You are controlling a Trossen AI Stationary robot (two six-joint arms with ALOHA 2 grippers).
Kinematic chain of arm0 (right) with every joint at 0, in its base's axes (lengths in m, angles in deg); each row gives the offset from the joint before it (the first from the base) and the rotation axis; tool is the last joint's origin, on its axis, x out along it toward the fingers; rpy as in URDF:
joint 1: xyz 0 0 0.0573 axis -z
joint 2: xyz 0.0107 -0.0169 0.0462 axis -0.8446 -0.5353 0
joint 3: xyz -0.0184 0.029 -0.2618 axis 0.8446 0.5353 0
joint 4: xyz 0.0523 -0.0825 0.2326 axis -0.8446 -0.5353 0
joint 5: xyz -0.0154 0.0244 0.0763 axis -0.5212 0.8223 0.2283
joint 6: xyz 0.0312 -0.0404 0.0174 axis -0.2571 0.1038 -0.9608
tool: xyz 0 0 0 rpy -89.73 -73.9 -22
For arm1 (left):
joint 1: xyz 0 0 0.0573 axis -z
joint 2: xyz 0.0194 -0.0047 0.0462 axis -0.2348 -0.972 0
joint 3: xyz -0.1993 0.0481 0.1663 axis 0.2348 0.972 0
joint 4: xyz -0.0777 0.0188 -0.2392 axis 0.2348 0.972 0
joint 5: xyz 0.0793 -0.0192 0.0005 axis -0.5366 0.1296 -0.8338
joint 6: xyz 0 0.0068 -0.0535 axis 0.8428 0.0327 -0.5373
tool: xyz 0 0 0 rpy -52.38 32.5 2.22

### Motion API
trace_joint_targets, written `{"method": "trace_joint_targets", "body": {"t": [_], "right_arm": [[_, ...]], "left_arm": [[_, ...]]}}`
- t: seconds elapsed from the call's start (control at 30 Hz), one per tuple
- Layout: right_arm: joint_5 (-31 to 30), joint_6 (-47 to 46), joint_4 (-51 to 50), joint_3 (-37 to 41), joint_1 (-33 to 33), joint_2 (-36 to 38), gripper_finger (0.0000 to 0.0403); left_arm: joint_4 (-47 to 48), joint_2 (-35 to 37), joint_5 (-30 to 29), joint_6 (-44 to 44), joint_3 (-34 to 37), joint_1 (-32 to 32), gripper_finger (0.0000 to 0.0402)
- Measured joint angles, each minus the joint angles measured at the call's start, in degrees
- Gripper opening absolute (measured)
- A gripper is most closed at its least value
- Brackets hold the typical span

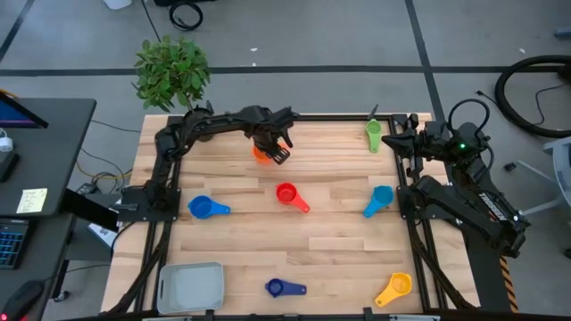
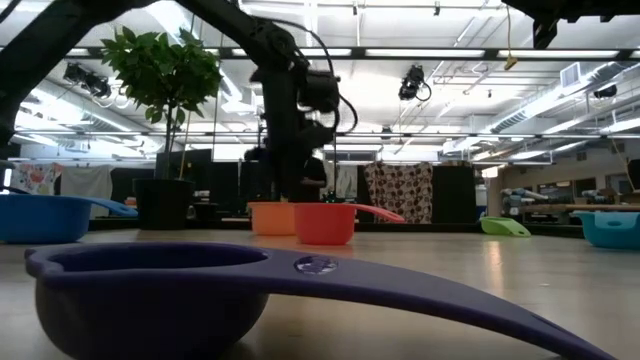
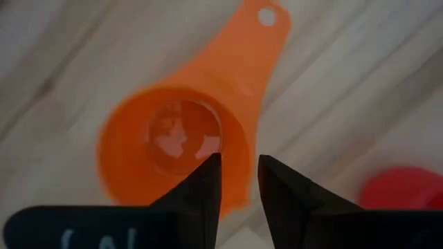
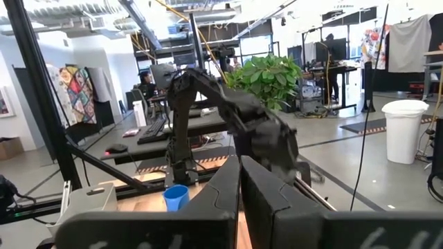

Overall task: Nest measuring cups in basket
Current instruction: Adjust the orange measuring cup, then stack the left light blue measuring cup on top of the orange measuring cup

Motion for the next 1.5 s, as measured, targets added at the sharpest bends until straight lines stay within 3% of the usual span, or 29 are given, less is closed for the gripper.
{"method": "trace_joint_targets", "body": {"t": [0.4, 0.8, 1.1, 1.5], "right_arm": [[0.36, 0.00, -0.04, 0.00, 0.00, 0.00, 0.0020], [0.54, 0.00, -0.22, 0.00, -0.04, 0.00, 0.0020], [3.06, -0.17, -0.19, 0.00, -0.04, 0.00, 0.0020], [3.58, 0.04, -0.12, 0.00, -0.04, 0.00, 0.0020]], "left_arm": [[13.53, 16.54, -0.48, 1.63, -0.02, 2.20, 0.0101], [33.51, 28.27, -1.53, -20.30, -0.09, 8.67, 0.0101], [33.59, 30.47, 0.02, -30.93, 3.50, 13.70, 0.0101], [33.76, 33.73, 0.53, -55.35, 16.31, 28.21, 0.0085]]}}
